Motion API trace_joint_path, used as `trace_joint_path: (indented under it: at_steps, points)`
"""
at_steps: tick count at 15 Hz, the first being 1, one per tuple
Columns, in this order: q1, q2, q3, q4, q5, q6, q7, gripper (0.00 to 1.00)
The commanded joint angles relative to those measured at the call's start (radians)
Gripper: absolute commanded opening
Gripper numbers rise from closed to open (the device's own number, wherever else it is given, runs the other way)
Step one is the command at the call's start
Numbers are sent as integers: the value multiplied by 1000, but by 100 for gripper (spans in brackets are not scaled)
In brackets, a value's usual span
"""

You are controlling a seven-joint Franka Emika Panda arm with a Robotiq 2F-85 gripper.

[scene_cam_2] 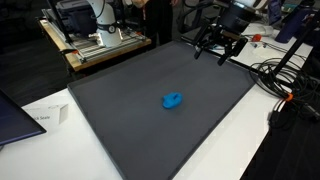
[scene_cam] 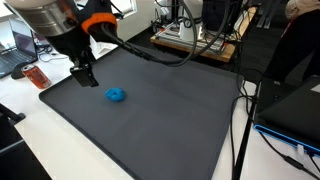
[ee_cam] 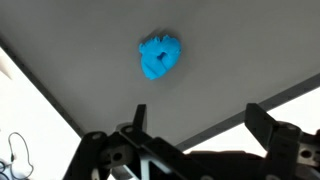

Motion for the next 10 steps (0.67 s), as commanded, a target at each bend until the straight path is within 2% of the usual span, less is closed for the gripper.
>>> trace_joint_path:
  at_steps: [1, 10]
  points:
    - [-25, -125, 46, -154, 19, 34, -181, 100]
    - [-110, -422, 152, -507, 128, 83, -533, 100]
